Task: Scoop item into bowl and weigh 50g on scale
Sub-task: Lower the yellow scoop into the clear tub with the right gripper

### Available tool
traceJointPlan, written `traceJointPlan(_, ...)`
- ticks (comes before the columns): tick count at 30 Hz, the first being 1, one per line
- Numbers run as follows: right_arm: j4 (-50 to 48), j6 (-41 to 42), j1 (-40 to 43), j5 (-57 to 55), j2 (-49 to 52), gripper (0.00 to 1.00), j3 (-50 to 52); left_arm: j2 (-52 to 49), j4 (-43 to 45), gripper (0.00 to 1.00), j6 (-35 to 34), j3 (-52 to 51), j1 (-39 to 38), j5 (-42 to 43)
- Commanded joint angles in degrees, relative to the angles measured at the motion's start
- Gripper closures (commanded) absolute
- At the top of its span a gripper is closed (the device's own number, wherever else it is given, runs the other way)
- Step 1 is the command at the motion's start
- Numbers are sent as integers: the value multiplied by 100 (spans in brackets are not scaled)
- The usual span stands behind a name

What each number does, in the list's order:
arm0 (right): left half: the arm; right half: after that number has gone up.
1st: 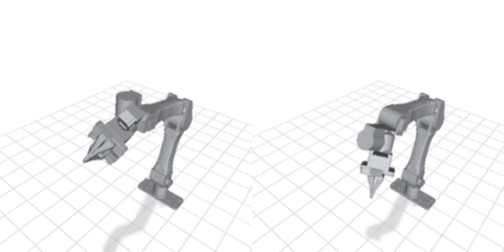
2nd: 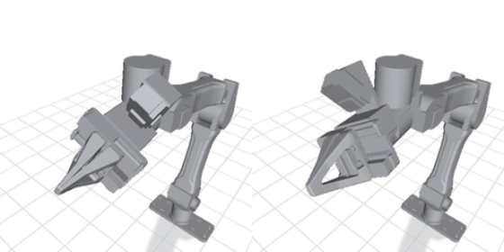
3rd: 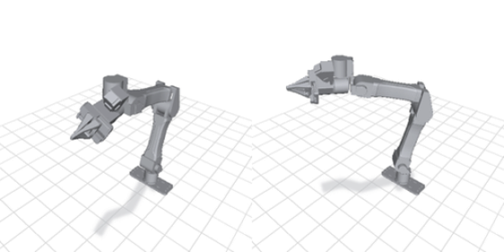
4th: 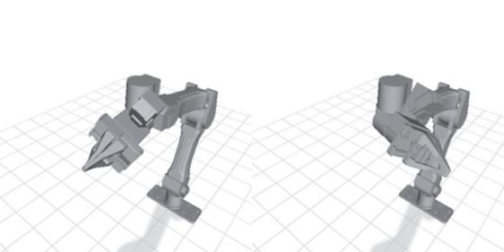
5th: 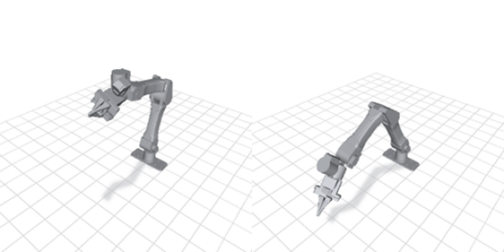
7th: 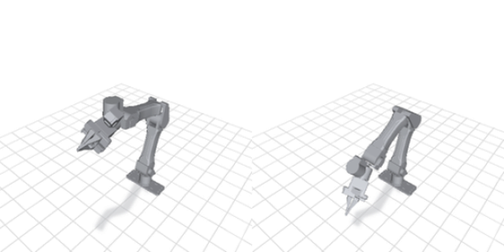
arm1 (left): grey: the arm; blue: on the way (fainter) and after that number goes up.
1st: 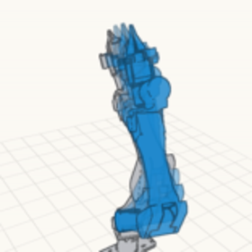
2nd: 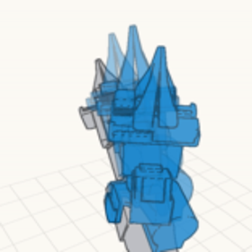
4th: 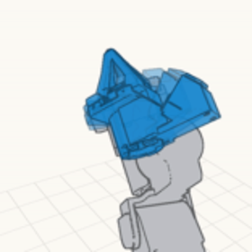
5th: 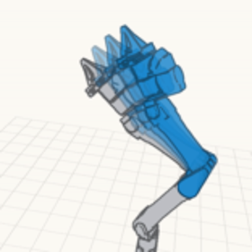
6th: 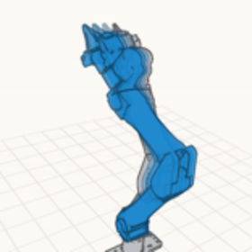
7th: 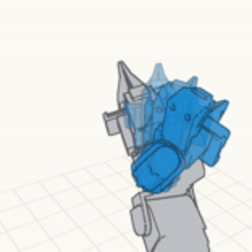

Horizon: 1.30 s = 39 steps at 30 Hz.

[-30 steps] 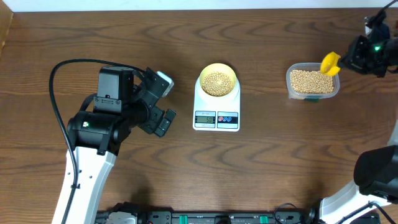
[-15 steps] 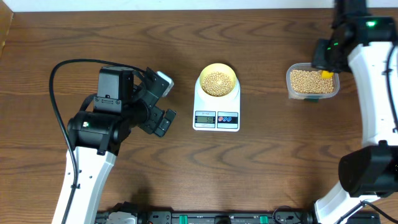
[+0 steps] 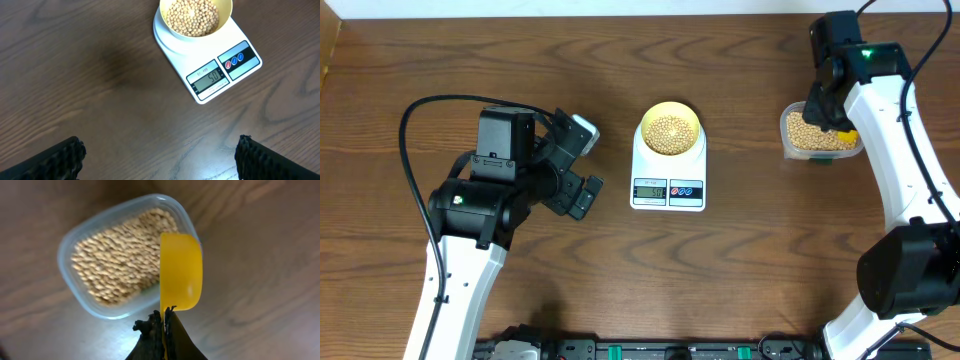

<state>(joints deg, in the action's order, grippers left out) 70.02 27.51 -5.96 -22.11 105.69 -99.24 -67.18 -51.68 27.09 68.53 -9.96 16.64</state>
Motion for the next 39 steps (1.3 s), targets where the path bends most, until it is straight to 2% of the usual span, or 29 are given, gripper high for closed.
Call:
traceJointPlan(1, -175, 225, 52, 514, -59, 99, -9, -17, -15, 3, 74, -7, 24, 87)
traceJointPlan(5, -323, 240, 367, 1484, -74, 99, -9, -17, -15, 2, 74, -7, 24, 87)
traceJointPlan(9, -76, 883, 861, 2168, -74, 99, -7, -17, -15, 2, 74, -7, 24, 87)
traceJointPlan(14, -197, 1292, 1316, 2590, -74, 99, 28, -17, -15, 3, 74, -7, 24, 87)
traceJointPlan(21, -1423, 1497, 1537, 3473, -74, 99, 444, -17, -15, 2, 74, -7, 24, 87)
traceJointPlan(24, -1572, 1646, 1537, 3818, -74, 99, 588, -17, -15, 2, 74, -7, 24, 87)
traceJointPlan(30, -1126, 1788, 1613, 3727, -74, 99, 621, -17, -15, 2, 74, -7, 24, 87)
traceJointPlan(39, -1198, 1733, 1762, 3724, -72, 84, 636, -17, -15, 3, 74, -7, 24, 87)
